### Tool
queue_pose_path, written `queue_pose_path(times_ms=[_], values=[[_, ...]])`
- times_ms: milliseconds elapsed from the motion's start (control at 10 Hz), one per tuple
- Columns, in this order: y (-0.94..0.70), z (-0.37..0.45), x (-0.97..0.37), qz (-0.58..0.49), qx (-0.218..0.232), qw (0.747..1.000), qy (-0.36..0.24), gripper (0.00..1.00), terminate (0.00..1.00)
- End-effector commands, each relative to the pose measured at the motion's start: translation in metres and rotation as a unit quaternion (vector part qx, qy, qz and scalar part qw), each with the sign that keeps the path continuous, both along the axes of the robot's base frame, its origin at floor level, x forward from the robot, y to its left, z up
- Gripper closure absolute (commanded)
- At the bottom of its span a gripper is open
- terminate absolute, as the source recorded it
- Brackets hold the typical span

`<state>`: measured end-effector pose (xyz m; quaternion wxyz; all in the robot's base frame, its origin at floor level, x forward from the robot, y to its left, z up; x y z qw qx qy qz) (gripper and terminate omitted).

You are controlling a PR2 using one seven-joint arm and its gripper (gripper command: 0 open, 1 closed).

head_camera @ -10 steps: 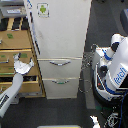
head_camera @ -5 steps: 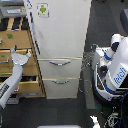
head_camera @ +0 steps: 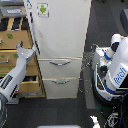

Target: Opening the fridge

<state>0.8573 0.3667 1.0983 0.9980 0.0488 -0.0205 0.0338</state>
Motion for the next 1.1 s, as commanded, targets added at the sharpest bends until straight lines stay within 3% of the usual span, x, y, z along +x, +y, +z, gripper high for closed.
queue_pose_path(times_ms=[100, 1100], values=[[-0.030, 0.005, 0.023, -0.042, -0.099, 0.994, 0.019, 0.00, 0.00], [-0.064, -0.015, 0.062, -0.060, -0.086, 0.994, 0.027, 0.00, 0.00]])
